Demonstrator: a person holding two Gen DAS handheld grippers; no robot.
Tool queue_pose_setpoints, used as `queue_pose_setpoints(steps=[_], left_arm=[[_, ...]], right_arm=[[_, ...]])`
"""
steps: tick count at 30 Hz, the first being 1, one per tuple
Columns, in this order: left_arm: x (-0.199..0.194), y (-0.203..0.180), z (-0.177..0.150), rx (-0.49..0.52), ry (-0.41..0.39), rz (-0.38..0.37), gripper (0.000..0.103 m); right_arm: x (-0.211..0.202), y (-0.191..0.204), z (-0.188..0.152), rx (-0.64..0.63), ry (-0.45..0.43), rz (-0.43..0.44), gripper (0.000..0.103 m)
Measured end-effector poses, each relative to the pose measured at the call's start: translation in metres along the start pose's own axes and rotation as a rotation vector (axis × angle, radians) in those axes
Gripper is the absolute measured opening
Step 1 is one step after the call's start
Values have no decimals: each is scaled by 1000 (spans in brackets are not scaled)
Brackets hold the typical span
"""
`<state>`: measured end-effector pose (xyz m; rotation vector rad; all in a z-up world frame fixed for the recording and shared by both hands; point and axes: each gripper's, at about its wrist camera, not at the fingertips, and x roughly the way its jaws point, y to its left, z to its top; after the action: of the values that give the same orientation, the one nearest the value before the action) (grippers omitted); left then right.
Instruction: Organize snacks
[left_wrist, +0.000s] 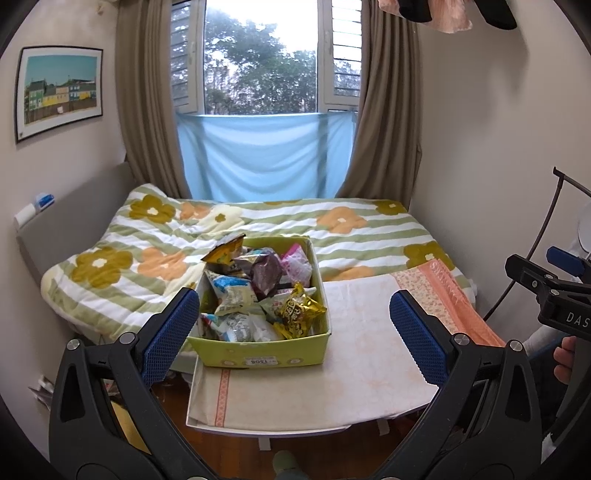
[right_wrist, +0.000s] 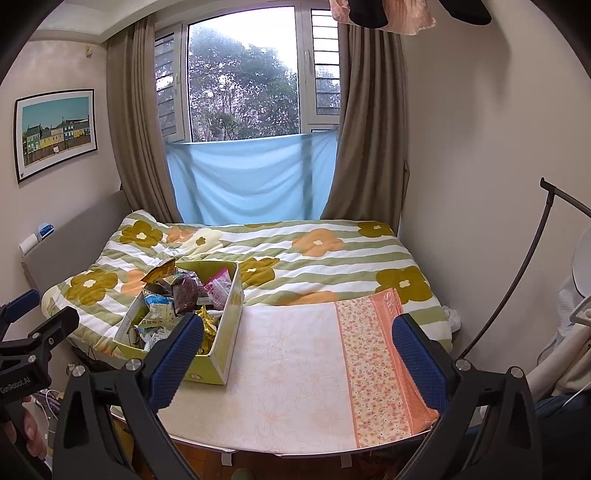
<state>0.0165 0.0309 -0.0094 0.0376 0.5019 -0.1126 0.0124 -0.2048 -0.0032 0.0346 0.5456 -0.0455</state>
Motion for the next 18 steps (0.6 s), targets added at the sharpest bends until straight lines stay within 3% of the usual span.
queue_pose_setpoints(steps=[18], left_arm=[[7,2,2,26,5,23,102]], right_arm=[[6,4,4,10,4,-2,101]])
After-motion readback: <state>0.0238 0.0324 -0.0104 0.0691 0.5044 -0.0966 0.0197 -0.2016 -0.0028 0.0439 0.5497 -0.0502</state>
